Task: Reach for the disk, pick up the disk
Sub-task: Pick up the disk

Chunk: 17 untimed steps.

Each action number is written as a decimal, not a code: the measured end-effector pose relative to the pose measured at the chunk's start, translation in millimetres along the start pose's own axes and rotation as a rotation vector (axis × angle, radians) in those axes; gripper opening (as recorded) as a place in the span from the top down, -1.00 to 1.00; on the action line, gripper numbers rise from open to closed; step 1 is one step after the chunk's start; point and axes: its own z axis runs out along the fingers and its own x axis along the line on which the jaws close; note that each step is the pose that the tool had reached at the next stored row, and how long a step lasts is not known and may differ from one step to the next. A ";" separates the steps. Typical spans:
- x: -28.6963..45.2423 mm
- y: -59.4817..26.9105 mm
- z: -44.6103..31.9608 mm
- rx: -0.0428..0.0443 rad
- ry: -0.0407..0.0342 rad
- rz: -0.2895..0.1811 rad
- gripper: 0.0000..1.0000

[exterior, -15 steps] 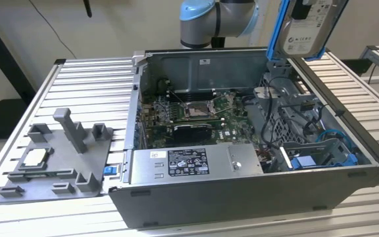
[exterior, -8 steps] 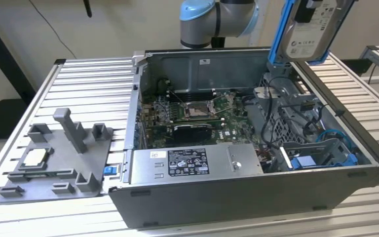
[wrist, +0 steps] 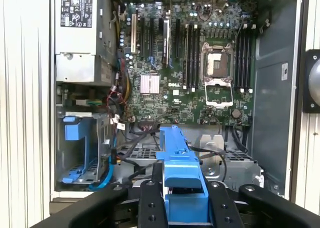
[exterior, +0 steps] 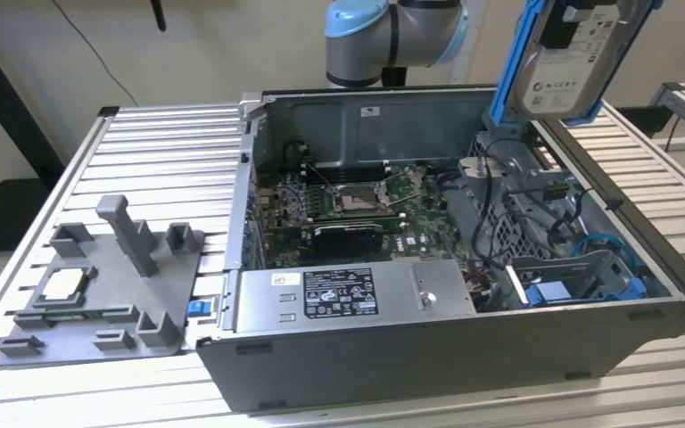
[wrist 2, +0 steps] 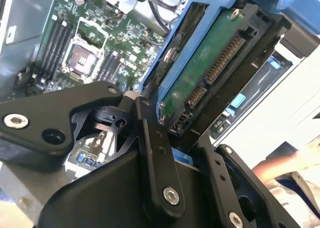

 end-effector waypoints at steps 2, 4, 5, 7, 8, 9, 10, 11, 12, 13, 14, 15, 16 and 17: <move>4.7 0.2 -0.1 0.0000 0.0000 0.000 1.00; 9.2 0.5 -0.3 0.0000 0.0000 0.000 1.00; 11.4 0.6 -0.3 0.0000 -0.0001 0.000 1.00; 15.7 0.8 -0.4 0.0000 -0.0001 0.000 1.00; 17.8 1.0 -0.5 0.0000 -0.0001 0.000 1.00; 19.7 1.0 -0.5 0.0000 -0.0001 0.000 1.00; 21.6 1.1 -0.6 0.0000 -0.0001 0.000 1.00; 23.6 1.2 -0.7 0.0000 0.0000 0.000 1.00; 25.6 1.3 -0.7 0.0000 0.0000 0.000 1.00; 27.5 1.4 -0.8 0.0000 -0.0001 0.000 1.00; 29.4 1.5 -0.8 0.0000 -0.0001 0.000 1.00; 31.3 1.6 -0.9 0.0000 -0.0001 0.000 1.00; 33.3 1.7 -1.0 0.0000 0.0000 0.000 1.00; 35.3 1.8 -1.0 0.0000 0.0000 0.000 1.00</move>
